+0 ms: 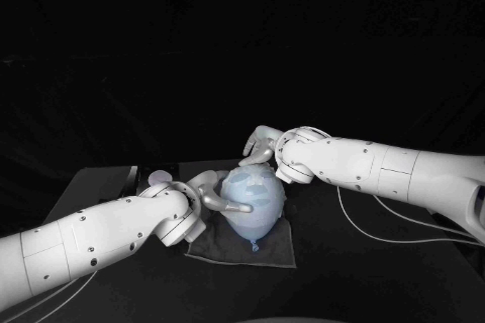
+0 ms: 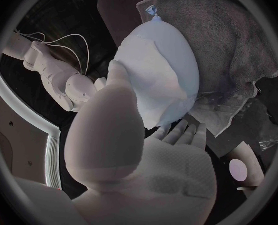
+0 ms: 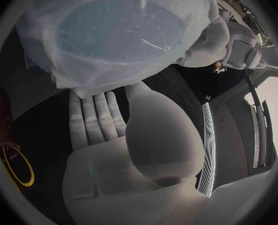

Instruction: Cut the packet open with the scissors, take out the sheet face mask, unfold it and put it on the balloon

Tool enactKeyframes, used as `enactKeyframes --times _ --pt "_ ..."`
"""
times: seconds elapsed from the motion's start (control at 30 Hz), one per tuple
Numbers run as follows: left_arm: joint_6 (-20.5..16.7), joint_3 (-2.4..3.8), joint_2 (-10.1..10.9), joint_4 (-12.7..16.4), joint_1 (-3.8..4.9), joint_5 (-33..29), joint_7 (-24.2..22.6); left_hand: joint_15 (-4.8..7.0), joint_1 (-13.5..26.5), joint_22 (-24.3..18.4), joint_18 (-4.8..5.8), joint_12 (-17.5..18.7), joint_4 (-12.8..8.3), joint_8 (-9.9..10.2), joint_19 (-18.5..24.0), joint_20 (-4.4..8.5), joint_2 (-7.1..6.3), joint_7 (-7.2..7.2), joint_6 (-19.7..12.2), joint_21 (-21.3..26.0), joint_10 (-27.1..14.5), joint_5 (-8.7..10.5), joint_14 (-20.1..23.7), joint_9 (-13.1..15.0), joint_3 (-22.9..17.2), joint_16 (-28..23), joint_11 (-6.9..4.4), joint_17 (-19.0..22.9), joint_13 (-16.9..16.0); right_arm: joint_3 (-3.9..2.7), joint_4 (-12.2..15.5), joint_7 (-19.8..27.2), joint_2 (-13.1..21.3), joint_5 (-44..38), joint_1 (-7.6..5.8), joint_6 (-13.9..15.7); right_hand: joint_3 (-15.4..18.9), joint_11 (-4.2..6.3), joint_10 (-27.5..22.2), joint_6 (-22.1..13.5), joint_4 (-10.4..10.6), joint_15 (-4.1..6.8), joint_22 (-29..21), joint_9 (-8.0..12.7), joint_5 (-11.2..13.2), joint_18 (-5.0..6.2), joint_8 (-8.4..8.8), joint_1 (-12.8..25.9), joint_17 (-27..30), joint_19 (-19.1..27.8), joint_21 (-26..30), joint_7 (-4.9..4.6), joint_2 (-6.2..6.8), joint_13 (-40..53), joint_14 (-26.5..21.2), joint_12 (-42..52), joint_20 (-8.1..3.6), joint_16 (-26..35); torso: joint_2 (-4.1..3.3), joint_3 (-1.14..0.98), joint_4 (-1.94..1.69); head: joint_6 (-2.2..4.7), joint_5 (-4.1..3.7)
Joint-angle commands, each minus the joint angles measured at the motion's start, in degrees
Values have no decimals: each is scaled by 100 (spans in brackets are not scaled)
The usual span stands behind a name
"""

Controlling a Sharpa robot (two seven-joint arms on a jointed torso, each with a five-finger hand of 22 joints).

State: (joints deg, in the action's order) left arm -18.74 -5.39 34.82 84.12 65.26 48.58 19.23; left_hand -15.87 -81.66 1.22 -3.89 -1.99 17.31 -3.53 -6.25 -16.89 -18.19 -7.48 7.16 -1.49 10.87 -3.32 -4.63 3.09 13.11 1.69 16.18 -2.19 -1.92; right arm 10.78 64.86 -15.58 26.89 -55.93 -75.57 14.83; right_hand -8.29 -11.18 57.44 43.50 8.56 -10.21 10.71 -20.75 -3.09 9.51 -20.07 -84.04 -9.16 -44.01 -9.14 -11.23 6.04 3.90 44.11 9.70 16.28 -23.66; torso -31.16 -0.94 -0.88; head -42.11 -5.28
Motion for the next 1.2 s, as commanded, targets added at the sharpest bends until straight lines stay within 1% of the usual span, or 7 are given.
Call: enactKeyframes --times 0.03,0.23,0.33,0.47,0.67,0.93,1.2 --pt "31 0 1 13 3 36 35 49 -60 -4 41 -4 6 8 13 -9 10 -973 -16 27 -31 17 -4 9 2 -14 -27 6 2 5 -40 -161 -11 -470 32 -121 -4 4 58 45 -63 28 4 -11 36 60 -40 -77 -8 -62 -33 -321 1 2 32 42 -10 -44 3 -5 2 -22 11" --pt "50 0 5 10 3 36 50 52 -73 -4 41 -5 6 10 11 -9 10 -973 -22 26 -34 17 0 8 4 -15 -29 7 2 6 -74 -109 -27 -531 57 -11 -89 61 163 122 -89 82 18 -24 36 89 -102 -153 -23 -176 -82 -269 -102 -5 154 105 -30 -135 7 -7 6 -34 12" --pt "59 0 4 6 3 36 55 52 -73 -4 41 -5 6 10 11 -9 10 -973 -22 26 -34 17 0 8 4 -15 -29 7 2 6 -82 -46 -38 -460 64 140 -214 105 232 197 83 117 32 -21 35 97 -136 -50 -29 -263 -122 -220 -366 -11 236 132 -52 -186 5 -8 9 -23 10" --pt "65 0 4 5 3 36 55 52 -73 -4 41 -5 6 10 11 -9 10 -973 -22 26 -34 17 0 8 4 -15 -29 7 2 6 -96 -28 -44 -444 68 231 -434 152 260 237 125 155 42 -7 35 99 -145 -143 -26 -325 -152 -169 -522 -25 294 120 -84 -215 2 -7 6 -12 6" --pt "0 1 10 0 3 8 -40 54 -88 -4 41 -7 6 6 12 -9 10 -972 -14 27 -32 17 -3 12 2 -13 -30 5 1 5 -76 135 35 -361 69 528 -805 159 295 266 50 166 48 22 35 86 -142 -310 3 -356 -166 -170 -397 -32 317 64 -112 -208 8 -2 12 1 5" --pt "-280 46 141 71 -5 -431 -728 56 -112 1 40 -25 6 -37 -9 -10 10 -971 69 22 17 17 -31 47 1 -1 -32 -8 -9 -17 144 2201 432 1583 65 1247 -623 -70 -72 -29 315 -61 -74 124 37 -31 49 197 150 77 100 -387 55 -26 -223 -134 -5 55 -1 2 13 30 -17" --pt "-227 188 370 77 7 -1315 -1824 34 -171 0 45 -42 5 -57 -4 -14 12 -975 104 22 61 13 -55 63 1 10 -8 -19 -18 -59 761 3577 1037 2971 44 1421 -352 -9 15 106 418 -6 -158 153 33 22 85 285 172 239 242 -302 42 -13 -7 -84 12 42 15 -6 21 61 -3"
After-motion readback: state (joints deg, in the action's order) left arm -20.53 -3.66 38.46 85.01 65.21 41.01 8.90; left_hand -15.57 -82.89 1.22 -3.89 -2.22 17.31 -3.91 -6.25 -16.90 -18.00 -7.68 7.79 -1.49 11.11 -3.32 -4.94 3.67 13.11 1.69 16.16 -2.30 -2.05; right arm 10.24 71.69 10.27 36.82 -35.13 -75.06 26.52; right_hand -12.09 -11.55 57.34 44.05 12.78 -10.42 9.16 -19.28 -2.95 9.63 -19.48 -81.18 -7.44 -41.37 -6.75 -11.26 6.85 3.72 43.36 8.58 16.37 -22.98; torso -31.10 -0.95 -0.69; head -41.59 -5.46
